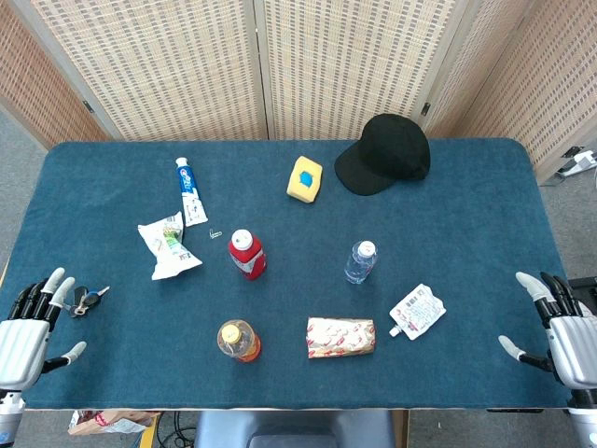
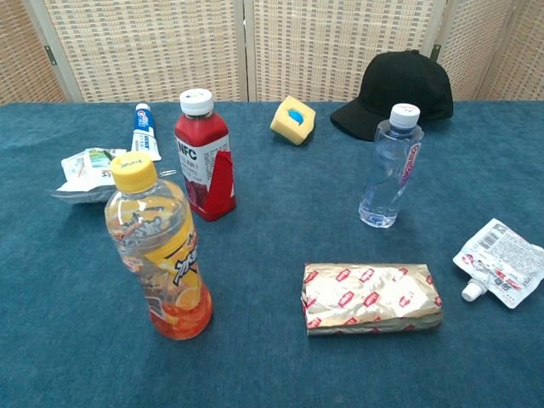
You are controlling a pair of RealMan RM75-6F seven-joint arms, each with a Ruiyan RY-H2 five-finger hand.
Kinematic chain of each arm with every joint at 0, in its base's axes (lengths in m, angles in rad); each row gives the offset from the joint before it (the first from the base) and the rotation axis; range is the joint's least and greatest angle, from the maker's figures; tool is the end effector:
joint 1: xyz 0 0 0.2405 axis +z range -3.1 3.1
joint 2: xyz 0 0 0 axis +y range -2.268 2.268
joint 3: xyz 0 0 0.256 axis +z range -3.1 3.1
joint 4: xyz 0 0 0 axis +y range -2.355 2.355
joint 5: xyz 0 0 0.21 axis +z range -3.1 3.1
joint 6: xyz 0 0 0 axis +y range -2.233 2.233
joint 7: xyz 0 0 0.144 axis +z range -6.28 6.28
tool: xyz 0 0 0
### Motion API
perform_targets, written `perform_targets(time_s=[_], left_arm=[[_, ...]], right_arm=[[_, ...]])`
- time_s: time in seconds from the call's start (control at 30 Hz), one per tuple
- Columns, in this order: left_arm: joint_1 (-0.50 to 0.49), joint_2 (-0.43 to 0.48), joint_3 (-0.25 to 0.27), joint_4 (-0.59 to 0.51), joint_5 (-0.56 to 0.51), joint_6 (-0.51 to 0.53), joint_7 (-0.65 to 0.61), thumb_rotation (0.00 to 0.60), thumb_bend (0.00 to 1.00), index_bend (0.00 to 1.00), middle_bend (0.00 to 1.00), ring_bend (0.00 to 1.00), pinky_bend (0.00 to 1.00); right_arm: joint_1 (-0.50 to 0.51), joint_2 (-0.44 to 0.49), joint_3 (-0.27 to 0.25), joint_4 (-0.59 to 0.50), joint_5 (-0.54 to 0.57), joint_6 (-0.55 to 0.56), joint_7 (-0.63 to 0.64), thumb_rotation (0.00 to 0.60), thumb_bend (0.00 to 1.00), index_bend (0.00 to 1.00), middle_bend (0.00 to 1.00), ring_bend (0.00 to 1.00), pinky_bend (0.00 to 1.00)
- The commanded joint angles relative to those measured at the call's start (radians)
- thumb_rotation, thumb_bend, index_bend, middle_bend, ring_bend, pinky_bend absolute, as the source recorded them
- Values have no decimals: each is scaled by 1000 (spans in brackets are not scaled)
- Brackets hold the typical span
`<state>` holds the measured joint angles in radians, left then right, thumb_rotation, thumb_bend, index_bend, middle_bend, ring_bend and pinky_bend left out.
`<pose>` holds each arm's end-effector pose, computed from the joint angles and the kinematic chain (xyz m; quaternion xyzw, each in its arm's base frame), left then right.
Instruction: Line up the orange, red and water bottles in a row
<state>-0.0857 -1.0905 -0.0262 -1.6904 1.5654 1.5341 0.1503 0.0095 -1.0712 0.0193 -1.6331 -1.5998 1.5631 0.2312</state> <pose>-0.2881 0.1748 0.1610 -0.6268 -0.3343 -0.3797 0.5926 -0.3076 -0.1509 0.1726 0.5587 -0.4348 0.4566 0.5388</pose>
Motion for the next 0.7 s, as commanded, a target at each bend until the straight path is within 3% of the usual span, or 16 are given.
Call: perform_targets(time_s=[0.03, 0.7], left_arm=[[0, 0, 1, 1, 2, -2, -1, 600, 116, 0, 0, 27, 55], [-5, 5, 1, -5, 11, -6, 3, 600, 116, 0, 0, 27, 55]], right_arm=[[0, -2, 1, 3, -3, 3, 2, 600, 194, 117, 149, 6, 42], [6, 7, 14, -6, -13, 23, 30, 600, 201, 116, 149, 6, 42]])
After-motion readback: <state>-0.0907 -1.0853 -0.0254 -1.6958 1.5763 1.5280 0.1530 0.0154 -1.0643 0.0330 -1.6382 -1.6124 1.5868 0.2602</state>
